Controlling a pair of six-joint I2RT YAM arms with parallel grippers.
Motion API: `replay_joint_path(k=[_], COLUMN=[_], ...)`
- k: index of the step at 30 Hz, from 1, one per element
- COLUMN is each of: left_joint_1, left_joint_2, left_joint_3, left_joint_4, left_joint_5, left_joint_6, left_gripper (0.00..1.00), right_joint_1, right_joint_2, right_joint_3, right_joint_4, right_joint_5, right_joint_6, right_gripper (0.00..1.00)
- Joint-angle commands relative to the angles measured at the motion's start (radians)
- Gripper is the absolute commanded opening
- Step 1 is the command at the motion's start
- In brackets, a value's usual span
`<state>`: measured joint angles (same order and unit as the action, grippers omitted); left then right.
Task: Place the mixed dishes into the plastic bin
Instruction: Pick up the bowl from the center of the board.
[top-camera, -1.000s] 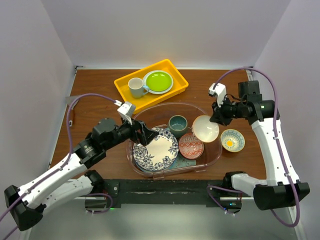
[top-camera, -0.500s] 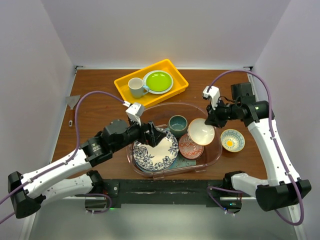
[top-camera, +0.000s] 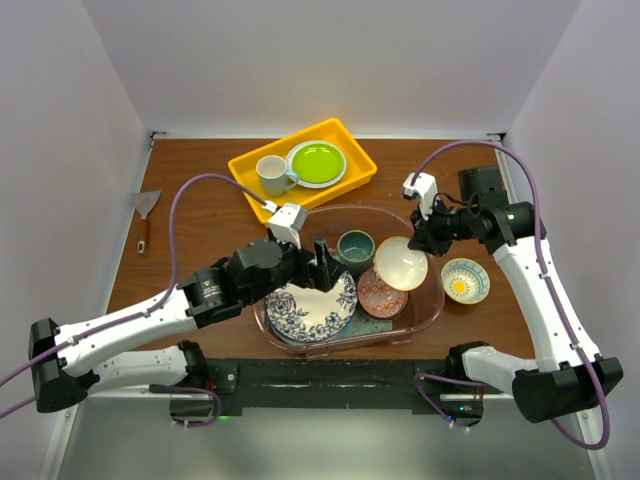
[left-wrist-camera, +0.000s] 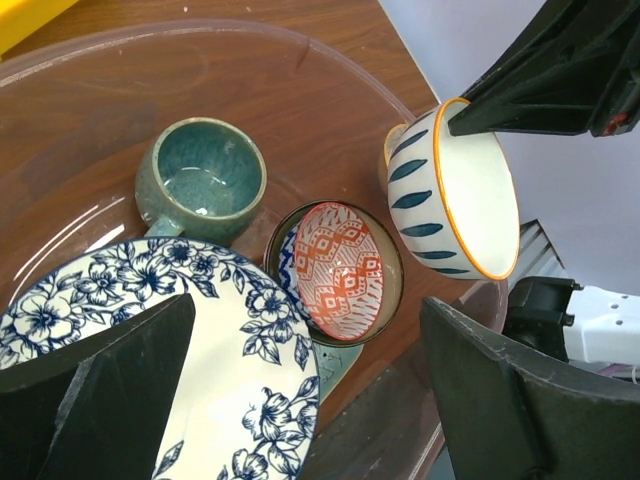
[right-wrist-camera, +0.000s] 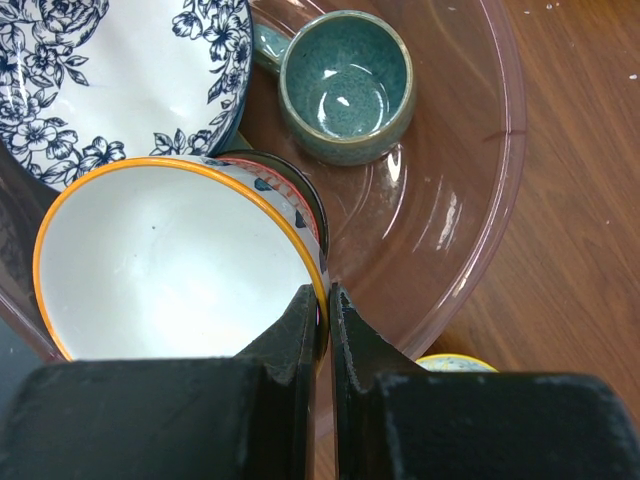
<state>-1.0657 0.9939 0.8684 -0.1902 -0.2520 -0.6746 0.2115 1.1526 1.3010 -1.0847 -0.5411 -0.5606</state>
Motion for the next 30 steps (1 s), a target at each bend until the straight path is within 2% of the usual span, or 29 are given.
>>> replay_joint_path(k=[1,7,19,24,25,28,30], left_joint_1=[-0.053,-0.125,-0.206,-0.217,-0.221,-0.227,-0.231], left_joint_2=[0.063,0.17,0.318,0.409,0.429,0.512,0.572], left_joint_3=[0.099,0.197,0.316,0.38,0.4,0.484,0.543], left_joint_4=[-0.049,-0.133,-0.061,-0.097,-0.151,-0.274,-0.328], left_joint_5=[-0.159,-0.269,-0.297,-0.344,-0.363,-0.443,-0.49], left_joint_6=[-0.062,-0.089,-0.059,-0.071,-0.078,-0.103,-0.112], left_gripper=[1.0,1.0,1.0,1.0,0.98,0.84,0.67], right_joint_1=[0.008,0.009,0.017,0.017,0.019,0.017,0.017], right_joint_2=[-0.019,-0.017,-0.013,-0.013,-0.014,-0.019,-0.024], right_joint_3=[0.004,0.004,0.003,0.009,0.011,0.012,0.007], right_joint_4=[0.042,0.043,0.049,0.049,0.049,0.049,0.051], right_joint_5=[-0.014,-0.01,0.003,-0.002,-0.002,-0.006,-0.008], right_joint_6=[0.022,0.025,0.031,0.033,0.033,0.034,0.034], right_gripper=[0.0,0.0,0.0,0.0,0.0,0.0,0.0])
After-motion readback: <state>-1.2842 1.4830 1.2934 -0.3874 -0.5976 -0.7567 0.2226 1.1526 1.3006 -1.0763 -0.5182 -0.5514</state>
